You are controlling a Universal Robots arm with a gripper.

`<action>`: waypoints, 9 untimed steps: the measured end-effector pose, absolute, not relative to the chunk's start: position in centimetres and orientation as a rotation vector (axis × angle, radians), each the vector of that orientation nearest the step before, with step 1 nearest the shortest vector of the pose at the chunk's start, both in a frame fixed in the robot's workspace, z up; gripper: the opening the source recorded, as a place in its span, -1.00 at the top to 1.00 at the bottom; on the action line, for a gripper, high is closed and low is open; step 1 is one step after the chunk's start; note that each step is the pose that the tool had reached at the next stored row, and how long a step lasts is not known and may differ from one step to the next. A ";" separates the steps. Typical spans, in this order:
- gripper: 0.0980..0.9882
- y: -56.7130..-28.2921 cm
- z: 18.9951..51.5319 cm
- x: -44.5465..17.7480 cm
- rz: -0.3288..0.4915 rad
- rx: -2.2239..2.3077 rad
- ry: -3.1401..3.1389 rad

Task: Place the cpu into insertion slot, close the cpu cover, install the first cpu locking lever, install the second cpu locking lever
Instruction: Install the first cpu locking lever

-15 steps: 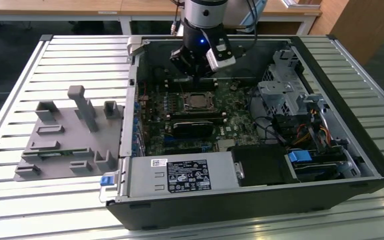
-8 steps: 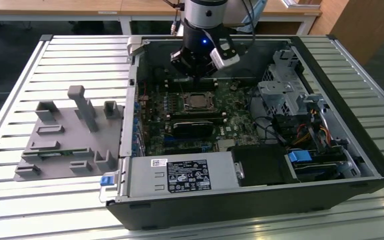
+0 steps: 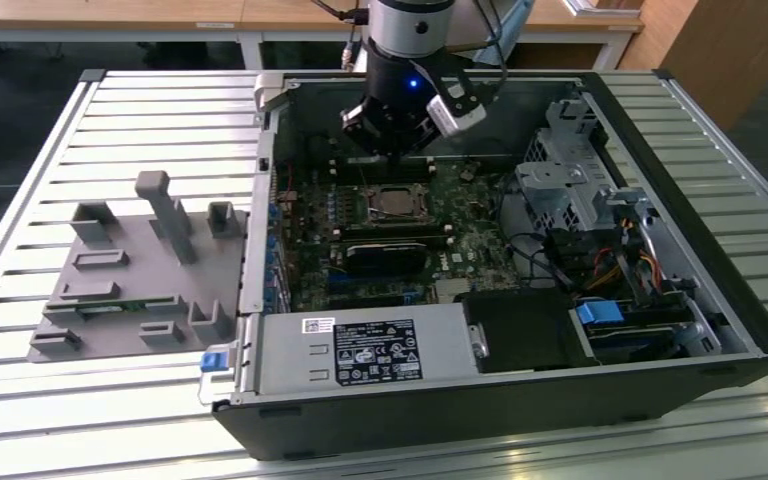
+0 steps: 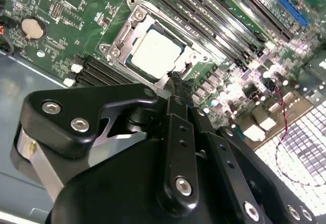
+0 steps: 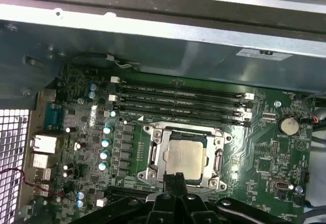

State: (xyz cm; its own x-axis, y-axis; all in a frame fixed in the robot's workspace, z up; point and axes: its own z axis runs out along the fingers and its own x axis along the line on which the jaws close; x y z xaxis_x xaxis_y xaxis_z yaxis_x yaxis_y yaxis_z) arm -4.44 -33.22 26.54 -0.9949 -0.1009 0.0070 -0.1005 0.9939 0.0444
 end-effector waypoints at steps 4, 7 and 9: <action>0.98 -33.2 26.4 -5.4 -0.070 0.157 -3.140; 0.98 -33.2 26.4 -5.9 -0.070 0.136 -3.141; 0.98 -33.2 26.4 -6.0 -0.070 0.104 -3.143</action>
State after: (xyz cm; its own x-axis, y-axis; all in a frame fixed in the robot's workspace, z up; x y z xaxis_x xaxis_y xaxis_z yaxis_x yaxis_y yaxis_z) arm -6.03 -33.18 26.40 -0.9978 -0.0661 -0.0052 -0.0663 0.9968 0.0441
